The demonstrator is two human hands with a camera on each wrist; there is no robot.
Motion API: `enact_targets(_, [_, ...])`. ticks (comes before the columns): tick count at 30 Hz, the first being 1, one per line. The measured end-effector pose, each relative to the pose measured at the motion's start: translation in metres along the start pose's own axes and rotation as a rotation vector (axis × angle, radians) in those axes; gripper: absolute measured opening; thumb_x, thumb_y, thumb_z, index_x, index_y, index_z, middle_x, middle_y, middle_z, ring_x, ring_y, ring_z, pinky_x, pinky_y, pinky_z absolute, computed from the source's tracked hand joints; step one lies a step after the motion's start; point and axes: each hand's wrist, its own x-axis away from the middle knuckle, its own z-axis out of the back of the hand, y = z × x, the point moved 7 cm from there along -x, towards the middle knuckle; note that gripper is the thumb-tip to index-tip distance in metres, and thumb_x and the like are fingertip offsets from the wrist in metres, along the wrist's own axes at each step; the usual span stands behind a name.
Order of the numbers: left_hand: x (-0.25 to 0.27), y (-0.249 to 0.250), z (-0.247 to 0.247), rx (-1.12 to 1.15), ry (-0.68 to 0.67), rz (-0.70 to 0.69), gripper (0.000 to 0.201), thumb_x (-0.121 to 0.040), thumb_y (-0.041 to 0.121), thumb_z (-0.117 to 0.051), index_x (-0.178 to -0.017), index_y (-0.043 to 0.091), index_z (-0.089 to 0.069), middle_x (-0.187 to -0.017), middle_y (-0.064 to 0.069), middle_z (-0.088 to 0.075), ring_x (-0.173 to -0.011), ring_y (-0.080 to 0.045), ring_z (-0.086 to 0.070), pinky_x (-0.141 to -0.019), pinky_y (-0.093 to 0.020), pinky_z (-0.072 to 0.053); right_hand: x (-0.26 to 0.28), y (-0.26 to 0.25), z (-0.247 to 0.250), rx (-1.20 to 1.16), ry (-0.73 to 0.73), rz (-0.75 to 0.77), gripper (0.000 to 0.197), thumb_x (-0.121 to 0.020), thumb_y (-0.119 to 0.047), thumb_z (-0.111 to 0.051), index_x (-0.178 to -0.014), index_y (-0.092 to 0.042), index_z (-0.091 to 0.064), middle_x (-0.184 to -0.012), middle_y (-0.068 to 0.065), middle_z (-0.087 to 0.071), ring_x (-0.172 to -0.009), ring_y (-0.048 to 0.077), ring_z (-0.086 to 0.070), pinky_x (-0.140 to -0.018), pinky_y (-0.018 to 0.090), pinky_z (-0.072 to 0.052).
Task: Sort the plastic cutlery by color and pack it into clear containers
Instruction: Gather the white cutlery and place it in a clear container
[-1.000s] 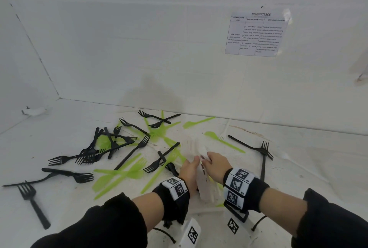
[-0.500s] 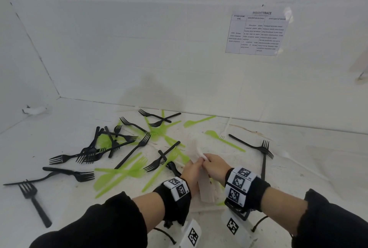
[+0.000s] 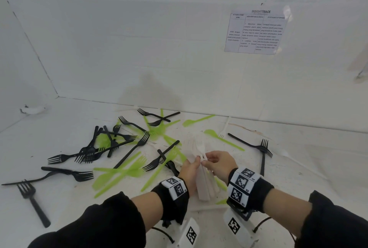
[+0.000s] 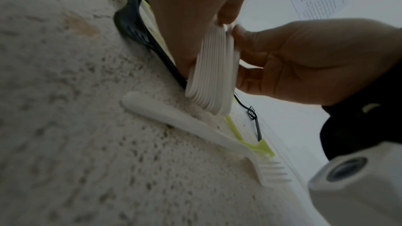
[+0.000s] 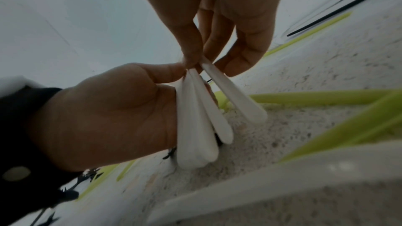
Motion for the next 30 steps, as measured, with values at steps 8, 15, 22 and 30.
enact_targets(8, [-0.003, -0.007, -0.002, -0.021, 0.025, 0.024, 0.040, -0.099, 0.027, -0.043, -0.131, 0.003, -0.038, -0.128, -0.019, -0.053, -0.110, -0.030, -0.057, -0.093, -0.042, -0.049, 0.005, -0.006, -0.007, 0.091, -0.048, 0.115, 0.025, -0.092, -0.021, -0.053, -0.099, -0.005, -0.070, -0.096, 0.016, -0.070, -0.086, 0.028, -0.064, -0.087, 0.041, -0.051])
enact_targets(15, [-0.004, -0.006, -0.004, -0.017, 0.007, 0.055, 0.046, -0.097, 0.032, -0.046, -0.133, 0.004, -0.040, -0.123, -0.020, -0.057, -0.109, -0.034, -0.060, -0.093, -0.049, -0.049, 0.000, -0.007, -0.001, 0.163, -0.028, 0.129, 0.023, -0.090, -0.016, -0.054, -0.107, -0.005, -0.066, -0.089, 0.011, -0.066, -0.079, 0.014, -0.054, -0.082, 0.032, -0.048])
enact_targets(22, [0.002, 0.006, -0.008, 0.061, -0.068, 0.052, 0.029, -0.102, 0.023, -0.037, -0.126, 0.010, -0.044, -0.108, -0.017, -0.061, -0.080, -0.028, -0.060, -0.063, -0.036, -0.048, -0.004, -0.010, -0.001, 0.041, -0.004, 0.100, 0.028, -0.088, -0.009, -0.056, -0.115, -0.010, -0.063, -0.109, 0.008, -0.067, -0.100, 0.021, -0.061, -0.094, 0.037, -0.049])
enact_targets(30, [0.004, 0.013, -0.010, 0.047, -0.026, 0.022, 0.024, -0.098, 0.019, -0.046, -0.120, 0.015, -0.038, -0.098, -0.011, -0.057, -0.079, -0.029, -0.057, -0.062, -0.037, -0.047, -0.006, -0.017, -0.001, 0.143, -0.104, 0.129, 0.024, -0.087, -0.026, -0.062, -0.108, -0.016, -0.064, -0.087, -0.006, -0.064, -0.069, 0.012, -0.061, -0.064, 0.013, -0.048])
